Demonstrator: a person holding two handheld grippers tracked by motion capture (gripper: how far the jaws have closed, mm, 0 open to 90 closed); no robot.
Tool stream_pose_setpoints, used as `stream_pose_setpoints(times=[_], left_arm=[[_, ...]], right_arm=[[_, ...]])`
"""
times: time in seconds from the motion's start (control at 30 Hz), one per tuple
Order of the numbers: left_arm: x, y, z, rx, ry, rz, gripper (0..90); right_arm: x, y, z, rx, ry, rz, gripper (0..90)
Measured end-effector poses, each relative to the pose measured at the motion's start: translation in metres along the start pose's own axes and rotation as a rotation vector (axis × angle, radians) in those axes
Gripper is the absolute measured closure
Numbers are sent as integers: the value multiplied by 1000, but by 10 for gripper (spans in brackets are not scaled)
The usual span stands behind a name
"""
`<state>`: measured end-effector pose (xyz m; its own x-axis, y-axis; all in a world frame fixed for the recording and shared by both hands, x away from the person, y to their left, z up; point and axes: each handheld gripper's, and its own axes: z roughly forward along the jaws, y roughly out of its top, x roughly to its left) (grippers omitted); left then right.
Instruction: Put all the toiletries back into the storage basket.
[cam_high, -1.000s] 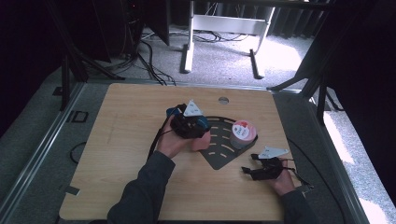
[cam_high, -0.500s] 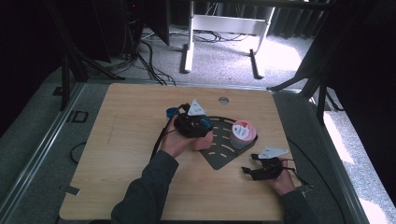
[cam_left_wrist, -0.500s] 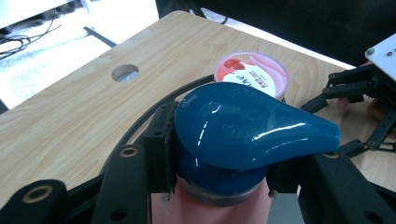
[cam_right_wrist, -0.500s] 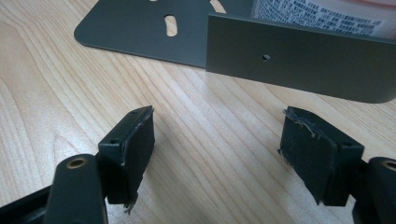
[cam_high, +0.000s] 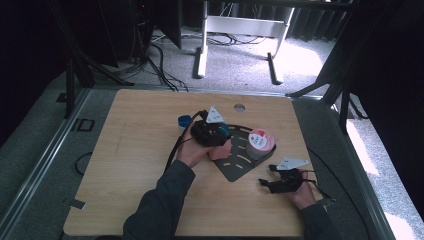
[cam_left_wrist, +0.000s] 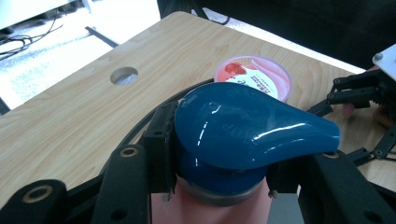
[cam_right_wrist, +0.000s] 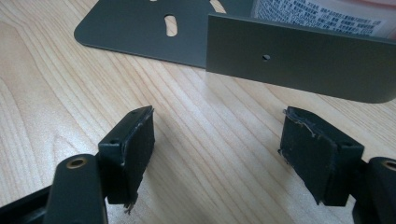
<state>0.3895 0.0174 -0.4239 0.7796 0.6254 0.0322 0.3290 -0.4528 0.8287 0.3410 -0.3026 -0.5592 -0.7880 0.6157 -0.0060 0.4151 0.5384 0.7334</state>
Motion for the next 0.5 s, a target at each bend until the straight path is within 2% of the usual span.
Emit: stream_pose_setpoints(times=[0.5], left_arm=[[-3, 4, 11, 11, 20, -7, 528]], right_arm=[[0, 0, 0, 0, 0, 1, 259]])
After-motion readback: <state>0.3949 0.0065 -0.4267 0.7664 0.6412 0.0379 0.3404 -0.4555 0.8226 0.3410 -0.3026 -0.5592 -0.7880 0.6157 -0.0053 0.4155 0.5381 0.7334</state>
